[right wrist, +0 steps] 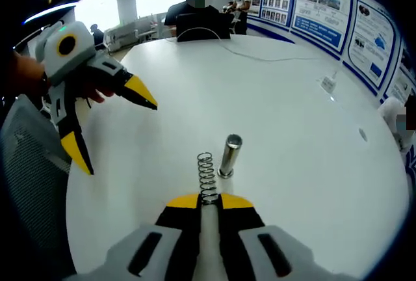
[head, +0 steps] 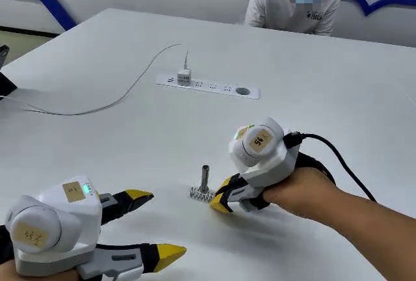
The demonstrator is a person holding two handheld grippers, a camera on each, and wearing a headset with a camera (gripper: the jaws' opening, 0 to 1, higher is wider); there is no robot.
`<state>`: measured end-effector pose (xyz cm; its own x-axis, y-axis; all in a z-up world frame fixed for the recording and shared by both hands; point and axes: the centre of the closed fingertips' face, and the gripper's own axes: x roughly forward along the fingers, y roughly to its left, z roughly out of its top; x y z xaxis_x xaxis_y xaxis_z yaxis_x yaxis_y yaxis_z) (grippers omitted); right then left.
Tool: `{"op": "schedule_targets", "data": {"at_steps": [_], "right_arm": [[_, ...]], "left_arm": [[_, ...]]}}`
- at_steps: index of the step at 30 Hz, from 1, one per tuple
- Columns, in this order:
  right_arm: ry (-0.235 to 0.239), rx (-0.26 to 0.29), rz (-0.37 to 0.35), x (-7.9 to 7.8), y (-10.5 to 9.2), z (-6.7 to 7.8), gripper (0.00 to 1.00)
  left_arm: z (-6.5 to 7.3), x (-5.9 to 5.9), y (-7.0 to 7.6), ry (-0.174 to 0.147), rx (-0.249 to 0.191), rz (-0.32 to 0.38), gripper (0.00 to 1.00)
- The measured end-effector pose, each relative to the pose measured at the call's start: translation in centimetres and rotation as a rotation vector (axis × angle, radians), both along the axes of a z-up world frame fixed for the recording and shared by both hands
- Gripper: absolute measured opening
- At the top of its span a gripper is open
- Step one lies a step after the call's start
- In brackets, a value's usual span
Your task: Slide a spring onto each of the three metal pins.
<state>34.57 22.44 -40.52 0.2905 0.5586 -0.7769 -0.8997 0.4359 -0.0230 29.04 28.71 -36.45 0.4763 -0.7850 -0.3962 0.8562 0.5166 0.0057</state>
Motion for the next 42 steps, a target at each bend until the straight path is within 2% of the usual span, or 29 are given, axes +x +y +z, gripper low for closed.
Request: {"op": "schedule_targets", "data": {"at_steps": [10,19,31,38,42], "right_arm": [[-0.006,-0.020,0.057,-2.2,-0.9,1.3,0.11],[-0.006,-0.018,0.122,-4.9,-1.0,3.1,0.11],[0.008,-0.046,0.205,-7.5,-1.3,4.0,0.11],[0.019,-0.067,0.242,-8.5,-1.1,4.0,0.11],[0.021,-0.076,0.259,-8.9,-1.0,4.1,0.11]], "left_arm": [[0.1,-0.1,-0.3,-0.004,0.011,-0.019,0.62],[0.6,-0.3,-1.5,-0.018,0.012,-0.059,0.59],[0.7,-1.6,-3.2,-0.034,0.015,-0.148,0.45],[0.8,-2.4,-4.0,-0.050,0.018,-0.201,0.33],[0.9,-2.8,-4.4,-0.055,0.023,-0.228,0.30]]}}
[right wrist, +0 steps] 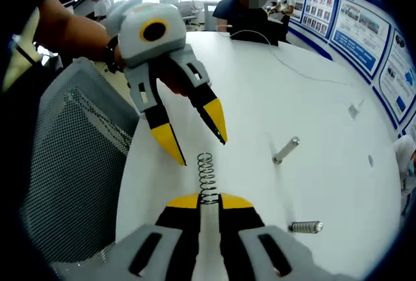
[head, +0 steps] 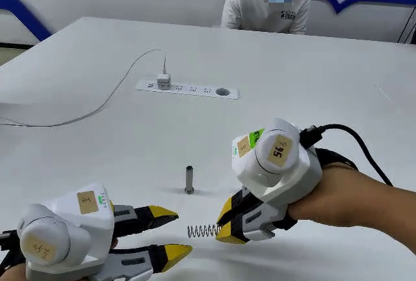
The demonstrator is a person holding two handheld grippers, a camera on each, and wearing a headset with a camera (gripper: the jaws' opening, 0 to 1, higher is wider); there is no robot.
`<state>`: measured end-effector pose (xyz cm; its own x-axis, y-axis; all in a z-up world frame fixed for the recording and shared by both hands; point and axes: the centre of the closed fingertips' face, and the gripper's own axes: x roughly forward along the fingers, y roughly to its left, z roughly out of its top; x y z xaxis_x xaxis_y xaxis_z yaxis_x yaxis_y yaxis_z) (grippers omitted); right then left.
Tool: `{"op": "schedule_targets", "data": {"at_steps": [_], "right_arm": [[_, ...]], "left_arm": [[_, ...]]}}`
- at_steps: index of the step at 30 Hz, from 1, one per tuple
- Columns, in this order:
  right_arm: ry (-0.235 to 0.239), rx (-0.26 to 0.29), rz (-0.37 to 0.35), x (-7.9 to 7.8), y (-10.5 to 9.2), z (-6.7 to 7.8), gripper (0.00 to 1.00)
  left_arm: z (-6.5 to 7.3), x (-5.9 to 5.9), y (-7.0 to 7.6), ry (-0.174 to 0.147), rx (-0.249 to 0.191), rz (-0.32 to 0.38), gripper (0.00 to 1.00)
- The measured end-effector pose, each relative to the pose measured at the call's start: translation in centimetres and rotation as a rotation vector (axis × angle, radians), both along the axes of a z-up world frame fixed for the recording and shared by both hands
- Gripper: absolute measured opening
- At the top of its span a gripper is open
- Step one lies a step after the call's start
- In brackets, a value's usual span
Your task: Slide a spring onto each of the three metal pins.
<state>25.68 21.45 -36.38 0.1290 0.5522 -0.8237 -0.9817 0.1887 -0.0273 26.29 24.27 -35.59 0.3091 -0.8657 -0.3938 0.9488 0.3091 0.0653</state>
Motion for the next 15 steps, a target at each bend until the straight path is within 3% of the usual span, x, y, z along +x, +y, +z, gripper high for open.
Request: {"op": "schedule_targets", "data": {"at_steps": [15], "right_arm": [[0.006,-0.025,0.041,-0.9,0.0,0.2,0.12]], "left_arm": [[0.0,-1.2,-1.1,-0.032,0.029,-0.075,0.16]]}}
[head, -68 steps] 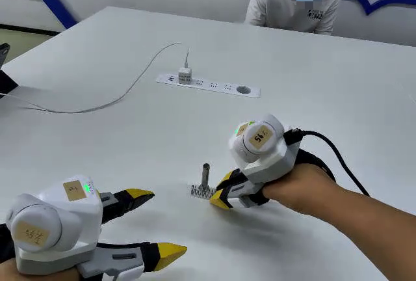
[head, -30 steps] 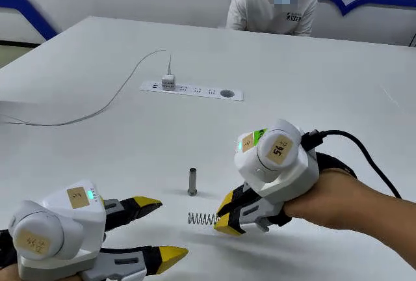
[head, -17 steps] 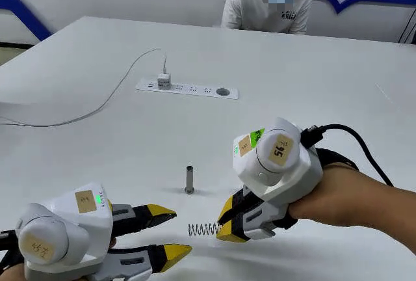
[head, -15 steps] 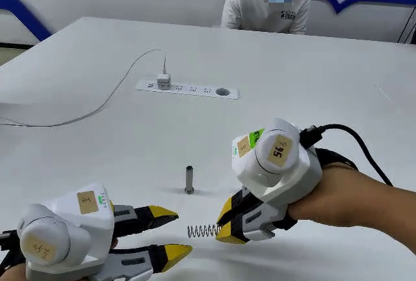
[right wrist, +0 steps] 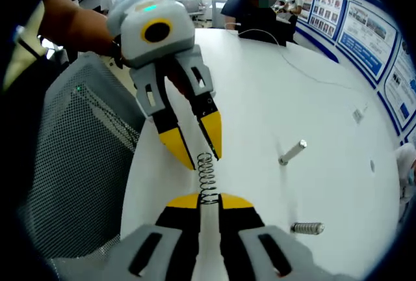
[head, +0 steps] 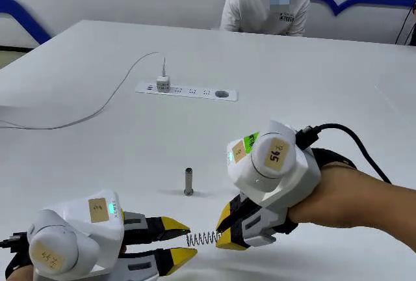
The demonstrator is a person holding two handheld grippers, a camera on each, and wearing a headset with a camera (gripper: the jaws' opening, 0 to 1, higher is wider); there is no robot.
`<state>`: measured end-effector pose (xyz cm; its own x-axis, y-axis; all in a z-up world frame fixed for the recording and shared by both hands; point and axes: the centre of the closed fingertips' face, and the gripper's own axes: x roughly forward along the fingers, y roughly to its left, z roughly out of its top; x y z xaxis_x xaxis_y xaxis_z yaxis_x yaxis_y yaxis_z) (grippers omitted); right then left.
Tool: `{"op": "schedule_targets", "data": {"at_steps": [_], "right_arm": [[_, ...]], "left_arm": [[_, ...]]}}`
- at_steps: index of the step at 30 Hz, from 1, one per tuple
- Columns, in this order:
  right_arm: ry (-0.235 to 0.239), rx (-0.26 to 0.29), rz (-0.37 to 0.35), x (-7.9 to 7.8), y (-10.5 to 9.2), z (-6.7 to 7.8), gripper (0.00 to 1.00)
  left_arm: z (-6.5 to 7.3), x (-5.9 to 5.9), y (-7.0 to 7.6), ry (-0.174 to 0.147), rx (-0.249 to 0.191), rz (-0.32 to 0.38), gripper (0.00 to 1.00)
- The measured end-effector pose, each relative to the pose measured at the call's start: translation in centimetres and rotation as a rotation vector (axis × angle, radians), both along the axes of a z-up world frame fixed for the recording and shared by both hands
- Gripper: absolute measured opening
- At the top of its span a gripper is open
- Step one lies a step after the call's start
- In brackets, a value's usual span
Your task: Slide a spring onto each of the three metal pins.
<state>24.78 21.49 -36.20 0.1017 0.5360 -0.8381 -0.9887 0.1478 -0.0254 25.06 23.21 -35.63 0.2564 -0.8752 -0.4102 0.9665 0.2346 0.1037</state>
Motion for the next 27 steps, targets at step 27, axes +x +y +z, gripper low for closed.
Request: {"op": "schedule_targets", "data": {"at_steps": [27], "right_arm": [[-0.042,0.149,-0.014,0.0,2.2,3.9,0.11]], "left_arm": [[0.1,0.1,0.0,-0.012,0.015,0.006,0.12]]}}
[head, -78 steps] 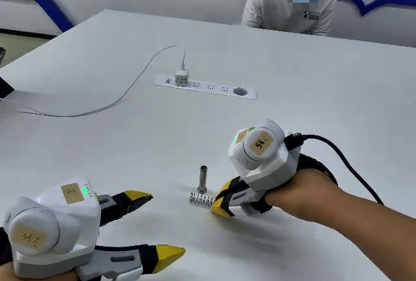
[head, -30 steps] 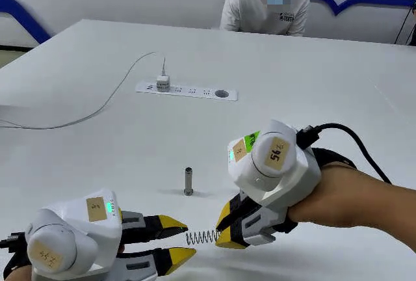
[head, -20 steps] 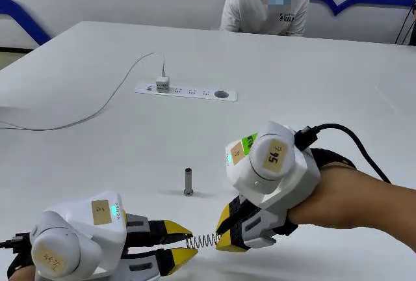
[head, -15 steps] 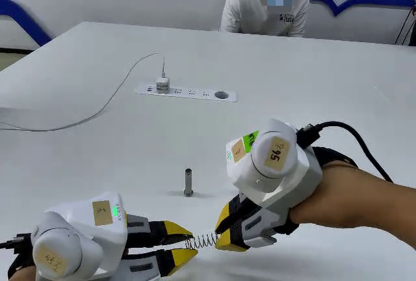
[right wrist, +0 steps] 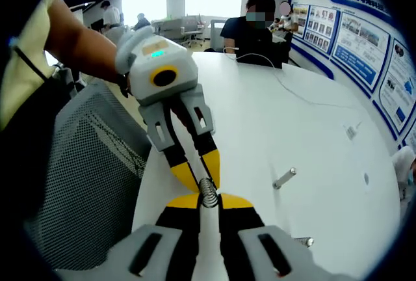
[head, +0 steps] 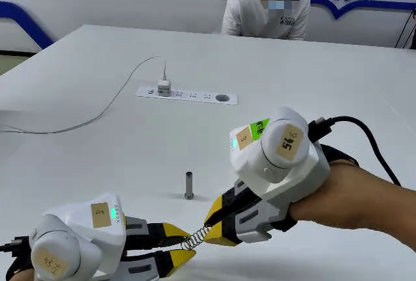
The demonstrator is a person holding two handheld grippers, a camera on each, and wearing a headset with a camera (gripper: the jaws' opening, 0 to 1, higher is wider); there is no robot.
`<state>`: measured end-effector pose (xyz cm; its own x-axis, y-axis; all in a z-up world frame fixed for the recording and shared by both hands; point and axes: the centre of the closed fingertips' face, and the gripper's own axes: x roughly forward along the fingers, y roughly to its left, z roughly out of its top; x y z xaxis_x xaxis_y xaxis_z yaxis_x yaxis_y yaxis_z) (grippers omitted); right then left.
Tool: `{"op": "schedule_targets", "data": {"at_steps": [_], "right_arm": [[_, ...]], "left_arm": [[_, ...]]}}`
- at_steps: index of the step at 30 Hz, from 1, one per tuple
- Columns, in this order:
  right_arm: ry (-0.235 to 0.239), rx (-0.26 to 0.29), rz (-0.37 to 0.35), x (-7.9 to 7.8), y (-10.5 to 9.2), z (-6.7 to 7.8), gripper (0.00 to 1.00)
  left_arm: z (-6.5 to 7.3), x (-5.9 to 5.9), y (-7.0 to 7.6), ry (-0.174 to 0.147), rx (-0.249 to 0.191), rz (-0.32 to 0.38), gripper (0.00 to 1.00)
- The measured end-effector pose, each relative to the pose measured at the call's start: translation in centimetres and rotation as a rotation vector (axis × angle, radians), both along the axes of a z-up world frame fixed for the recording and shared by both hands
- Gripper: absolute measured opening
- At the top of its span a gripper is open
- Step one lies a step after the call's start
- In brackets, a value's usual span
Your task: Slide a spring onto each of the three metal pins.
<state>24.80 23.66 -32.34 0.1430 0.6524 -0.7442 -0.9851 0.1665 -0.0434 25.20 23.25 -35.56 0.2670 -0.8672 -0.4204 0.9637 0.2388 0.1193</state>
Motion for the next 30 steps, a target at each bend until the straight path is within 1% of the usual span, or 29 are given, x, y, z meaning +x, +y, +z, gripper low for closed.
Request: {"op": "schedule_targets", "data": {"at_steps": [14,22,30], "right_arm": [[-0.041,0.110,-0.027,0.6,2.1,1.7,0.11],[-0.060,0.140,-0.036,0.8,2.8,2.0,0.11],[-0.068,0.153,-0.038,0.9,3.2,2.1,0.11]], "left_arm": [[0.8,0.3,-0.3,-0.002,-0.027,0.008,0.12],[1.1,0.4,-0.4,-0.006,-0.034,0.009,0.12],[1.1,0.4,-0.4,-0.007,-0.036,0.009,0.12]]}}
